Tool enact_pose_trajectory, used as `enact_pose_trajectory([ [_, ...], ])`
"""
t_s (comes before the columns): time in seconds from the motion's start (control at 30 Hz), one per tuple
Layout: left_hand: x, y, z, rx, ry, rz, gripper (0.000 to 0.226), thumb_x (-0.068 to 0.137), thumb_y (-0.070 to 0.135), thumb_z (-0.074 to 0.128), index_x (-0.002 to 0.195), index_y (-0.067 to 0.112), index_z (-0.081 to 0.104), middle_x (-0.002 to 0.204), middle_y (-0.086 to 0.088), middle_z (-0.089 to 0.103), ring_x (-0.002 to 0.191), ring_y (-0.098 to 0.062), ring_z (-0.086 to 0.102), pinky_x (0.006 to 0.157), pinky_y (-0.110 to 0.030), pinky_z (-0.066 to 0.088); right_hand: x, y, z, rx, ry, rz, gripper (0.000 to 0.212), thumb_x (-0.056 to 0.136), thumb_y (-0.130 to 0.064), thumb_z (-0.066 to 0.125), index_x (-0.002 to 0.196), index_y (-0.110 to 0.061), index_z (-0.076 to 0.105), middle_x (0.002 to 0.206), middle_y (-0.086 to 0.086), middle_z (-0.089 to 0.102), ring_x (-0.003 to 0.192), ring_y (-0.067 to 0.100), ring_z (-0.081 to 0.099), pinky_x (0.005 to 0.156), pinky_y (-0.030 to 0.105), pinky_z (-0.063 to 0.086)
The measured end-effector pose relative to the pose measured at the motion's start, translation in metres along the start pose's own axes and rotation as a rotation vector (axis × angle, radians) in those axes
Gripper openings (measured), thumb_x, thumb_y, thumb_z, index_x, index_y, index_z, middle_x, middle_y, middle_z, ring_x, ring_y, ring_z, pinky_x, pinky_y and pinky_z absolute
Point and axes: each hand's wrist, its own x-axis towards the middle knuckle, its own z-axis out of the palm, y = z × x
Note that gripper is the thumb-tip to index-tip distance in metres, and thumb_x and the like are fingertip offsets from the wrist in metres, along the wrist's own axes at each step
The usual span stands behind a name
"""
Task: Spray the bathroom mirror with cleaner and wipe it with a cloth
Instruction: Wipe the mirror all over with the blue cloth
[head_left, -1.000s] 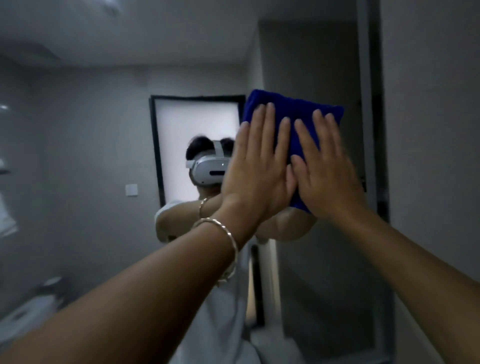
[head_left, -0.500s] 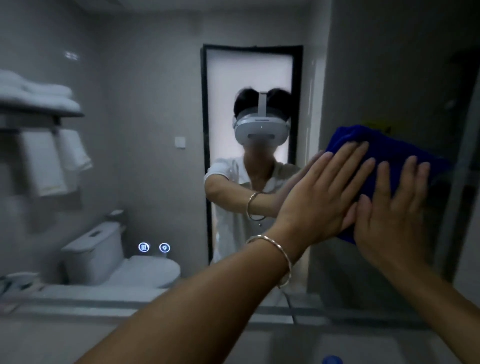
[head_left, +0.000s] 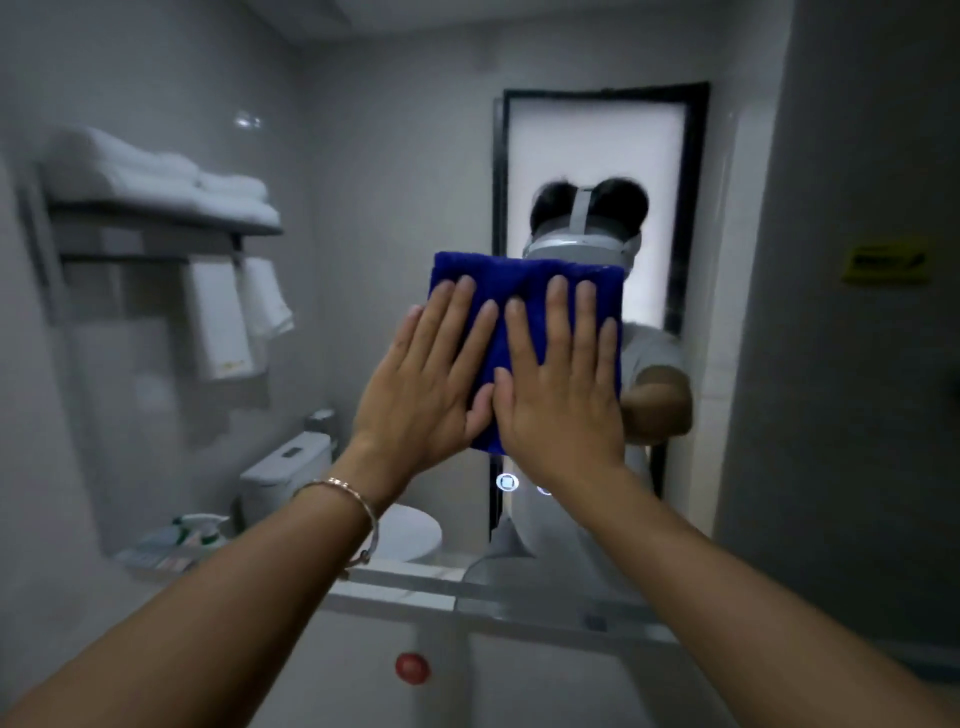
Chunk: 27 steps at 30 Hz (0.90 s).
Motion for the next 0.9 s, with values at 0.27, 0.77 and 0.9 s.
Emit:
enact_pose_trajectory([
  [0.27,-0.098,-0.162,0.015,-0.035,-0.069,-0.147,0.066,0.093,0.037,0.027,0.147,0.004,0.009,0.153,-0.020,0.009,0.142,-0.033,0.014,0.115,-0.045,0.015,0.035,-0.183,0.058,0.018,0.010,-0.087,0.062,0.094,-0.037,0.024,0.149,-0.011,0.016,0.156,0.020,0.013,0.144,0.035,0.006,0.116,0.050,0.006],
  [0.77,-0.312,-0.255,0.055,-0.175,-0.309,-0.295,0.069,0.091,0.035,0.027,0.147,0.000,0.003,0.151,-0.026,0.007,0.141,-0.037,0.009,0.114,-0.047,0.013,-0.058,-0.368,0.140,0.038,-0.275,-0.234,0.063,0.094,-0.040,0.020,0.150,-0.015,0.008,0.157,0.012,-0.017,0.144,0.028,-0.019,0.117,0.046,-0.005],
  [0.9,-0.340,-0.241,0.057,-0.197,-0.350,-0.260,0.078,0.086,0.036,0.032,0.146,-0.003,0.001,0.149,-0.031,0.004,0.140,-0.042,0.007,0.115,-0.047,0.008,-0.093,-0.368,0.148,-0.007,-0.306,-0.282,0.070,0.093,-0.043,0.036,0.151,-0.015,0.009,0.157,0.013,-0.019,0.146,0.028,-0.010,0.117,0.045,-0.003],
])
